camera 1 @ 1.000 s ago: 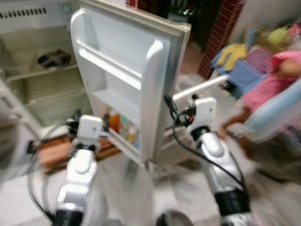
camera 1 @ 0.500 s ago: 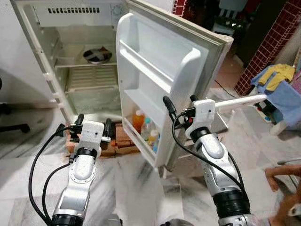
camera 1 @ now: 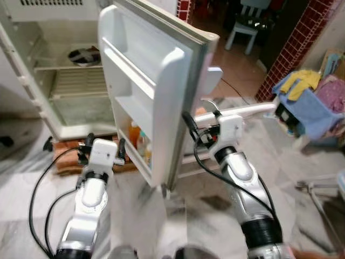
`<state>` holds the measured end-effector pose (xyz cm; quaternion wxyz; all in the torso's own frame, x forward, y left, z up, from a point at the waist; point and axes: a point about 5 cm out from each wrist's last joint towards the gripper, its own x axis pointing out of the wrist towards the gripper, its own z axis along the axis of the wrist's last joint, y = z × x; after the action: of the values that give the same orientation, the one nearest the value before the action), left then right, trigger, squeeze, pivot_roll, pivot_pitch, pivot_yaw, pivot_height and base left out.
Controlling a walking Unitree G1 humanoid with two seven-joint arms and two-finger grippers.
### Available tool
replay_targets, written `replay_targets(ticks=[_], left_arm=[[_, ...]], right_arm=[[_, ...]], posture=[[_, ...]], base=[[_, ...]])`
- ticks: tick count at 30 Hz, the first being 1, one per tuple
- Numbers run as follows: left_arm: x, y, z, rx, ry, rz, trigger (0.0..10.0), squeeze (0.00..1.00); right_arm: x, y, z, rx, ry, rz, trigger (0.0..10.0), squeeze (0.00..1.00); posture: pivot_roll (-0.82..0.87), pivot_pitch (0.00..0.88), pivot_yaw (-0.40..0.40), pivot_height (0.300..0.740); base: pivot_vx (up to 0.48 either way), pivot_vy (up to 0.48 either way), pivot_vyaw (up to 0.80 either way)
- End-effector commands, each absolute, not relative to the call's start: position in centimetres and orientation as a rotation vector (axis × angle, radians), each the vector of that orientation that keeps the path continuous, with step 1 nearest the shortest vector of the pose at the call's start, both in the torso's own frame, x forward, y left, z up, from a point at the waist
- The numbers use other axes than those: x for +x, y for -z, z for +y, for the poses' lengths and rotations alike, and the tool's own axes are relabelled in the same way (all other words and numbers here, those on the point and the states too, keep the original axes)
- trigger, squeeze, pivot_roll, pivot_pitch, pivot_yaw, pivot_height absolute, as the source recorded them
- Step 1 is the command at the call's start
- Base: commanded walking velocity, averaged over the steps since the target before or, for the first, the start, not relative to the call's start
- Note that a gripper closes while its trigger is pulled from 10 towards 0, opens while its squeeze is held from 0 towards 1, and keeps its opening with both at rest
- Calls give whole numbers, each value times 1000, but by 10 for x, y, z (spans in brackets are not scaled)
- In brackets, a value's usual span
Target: Restocking fridge
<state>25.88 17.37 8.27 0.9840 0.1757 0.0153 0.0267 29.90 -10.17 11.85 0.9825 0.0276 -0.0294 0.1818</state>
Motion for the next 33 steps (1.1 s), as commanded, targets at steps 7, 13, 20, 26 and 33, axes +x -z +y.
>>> replay_targets(ticks=[7,13,20,26,33], left_arm=[[260,-85,175,346,-97,42,10000,0],[262,-85,173,332,-99,61,10000,0],[261,-82,176,268,-119,106,10000,0],[259,-82,169,192,-48,114,10000,0],[253,-79,168,194,-1,130,10000,0]], right_arm=[[303,-121,-103,34,-405,-74,10000,0],[312,-122,-104,25,-349,-78,10000,0],[321,-126,-106,29,-330,-86,10000,0],[325,-125,-112,61,-245,-77,10000,0],[323,-124,-130,51,-108,-102,10000,1000]], posture=[[120,0,-50,740],[131,0,-49,740],[135,0,-49,740],[125,0,-47,740],[122,0,-51,740]], base=[[0,0,229],[0,0,800],[0,0,799],[0,0,226],[0,0,0]])
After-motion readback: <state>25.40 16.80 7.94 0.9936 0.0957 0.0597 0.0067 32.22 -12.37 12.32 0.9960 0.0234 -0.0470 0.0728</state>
